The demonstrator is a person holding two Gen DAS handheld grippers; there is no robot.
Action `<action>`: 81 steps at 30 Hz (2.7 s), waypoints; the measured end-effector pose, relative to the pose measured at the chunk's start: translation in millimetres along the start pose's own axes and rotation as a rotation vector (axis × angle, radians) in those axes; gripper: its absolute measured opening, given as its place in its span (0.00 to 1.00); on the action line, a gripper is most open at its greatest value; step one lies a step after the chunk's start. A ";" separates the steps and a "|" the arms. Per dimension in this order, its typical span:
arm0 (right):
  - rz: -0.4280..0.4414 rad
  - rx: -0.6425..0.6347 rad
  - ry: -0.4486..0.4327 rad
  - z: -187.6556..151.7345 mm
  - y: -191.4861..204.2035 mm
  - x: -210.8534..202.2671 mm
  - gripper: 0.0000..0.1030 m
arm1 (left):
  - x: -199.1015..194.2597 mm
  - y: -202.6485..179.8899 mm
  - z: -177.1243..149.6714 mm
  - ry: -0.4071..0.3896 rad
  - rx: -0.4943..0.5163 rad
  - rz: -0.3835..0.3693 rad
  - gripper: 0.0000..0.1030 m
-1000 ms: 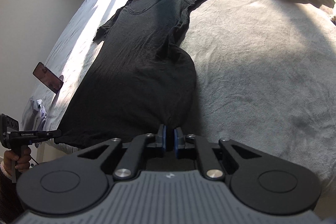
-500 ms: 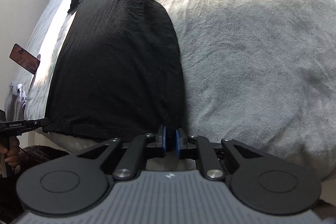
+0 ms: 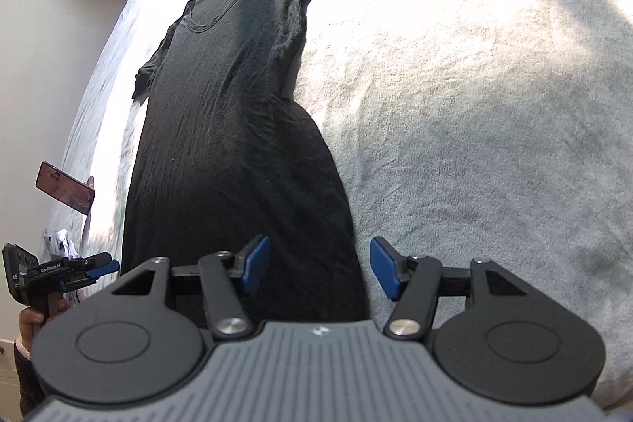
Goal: Fold clothes
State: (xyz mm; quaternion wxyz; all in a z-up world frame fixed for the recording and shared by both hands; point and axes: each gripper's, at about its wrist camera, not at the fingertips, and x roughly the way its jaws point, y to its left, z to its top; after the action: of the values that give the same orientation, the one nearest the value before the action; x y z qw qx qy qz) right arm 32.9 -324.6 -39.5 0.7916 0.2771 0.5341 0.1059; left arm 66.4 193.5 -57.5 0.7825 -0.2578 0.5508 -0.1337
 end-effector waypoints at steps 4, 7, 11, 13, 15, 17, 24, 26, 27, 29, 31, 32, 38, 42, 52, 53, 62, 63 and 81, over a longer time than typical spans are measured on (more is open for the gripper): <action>0.026 0.028 -0.026 28.5 2.9 14.3 0.59 | 18.0 -2.2 32.4 -0.034 -0.044 -0.002 0.43; 0.043 0.048 -0.047 47.3 1.8 24.4 0.59 | 28.9 -2.3 55.1 -0.070 -0.099 -0.031 0.43; 0.068 0.092 -0.077 75.4 -1.4 45.0 0.58 | 44.0 -4.7 81.5 -0.120 -0.143 -0.064 0.43; 0.088 0.125 -0.093 89.4 -4.6 54.7 0.56 | 51.7 -5.8 94.6 -0.144 -0.164 -0.077 0.43; 0.108 0.159 -0.110 103.2 -8.0 63.7 0.55 | 61.3 -5.7 110.2 -0.166 -0.189 -0.084 0.43; 0.127 0.191 -0.128 118.0 -11.1 71.9 0.52 | 69.5 -5.0 125.4 -0.180 -0.218 -0.096 0.43; 0.157 0.246 -0.206 157.4 -19.2 90.6 0.45 | 91.0 -9.7 172.4 -0.228 -0.256 -0.110 0.41; 0.158 0.247 -0.236 166.0 -20.3 95.0 0.42 | 96.7 -9.7 180.1 -0.245 -0.268 -0.125 0.38; 0.157 0.246 -0.254 168.9 -21.1 96.9 0.41 | 99.3 -9.6 183.2 -0.257 -0.274 -0.132 0.37; 0.179 0.276 -0.273 174.6 -26.9 102.5 0.40 | 105.2 -9.4 188.5 -0.281 -0.283 -0.138 0.25; 0.205 0.312 -0.290 180.4 -33.2 108.5 0.37 | 111.2 -7.6 191.8 -0.299 -0.292 -0.138 0.20; 0.215 0.323 -0.299 182.9 -35.2 111.0 0.35 | 113.9 -6.6 193.0 -0.305 -0.297 -0.143 0.16; 0.111 0.266 -0.340 192.3 -26.9 119.7 0.03 | 120.2 -2.4 196.5 -0.335 -0.314 -0.157 0.03; 0.009 0.177 -0.421 193.2 -14.8 113.6 0.02 | 105.9 -12.7 201.8 -0.435 -0.219 -0.043 0.02; -0.110 0.094 -0.480 196.0 -10.9 113.7 0.02 | 103.2 -29.3 213.3 -0.489 0.006 0.210 0.02; -0.112 0.091 -0.479 196.2 -10.0 115.9 0.02 | 104.8 -30.4 212.0 -0.491 0.018 0.218 0.02; -0.039 0.121 -0.387 179.5 -11.0 94.9 0.19 | 86.0 -56.3 182.6 -0.440 0.103 0.246 0.32; -0.032 0.122 -0.373 174.2 -10.9 91.7 0.20 | 83.0 -62.8 176.5 -0.437 0.133 0.256 0.32; -0.094 -0.039 -0.194 61.7 2.5 36.7 0.33 | 95.5 -192.2 83.5 -0.178 0.352 0.024 0.36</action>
State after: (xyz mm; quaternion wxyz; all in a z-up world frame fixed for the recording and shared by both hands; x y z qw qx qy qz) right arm 104.0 -325.6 -50.0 0.8489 0.2454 0.4653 0.0517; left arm 192.6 8.0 -5.6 0.8626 -0.1209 0.4507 -0.1953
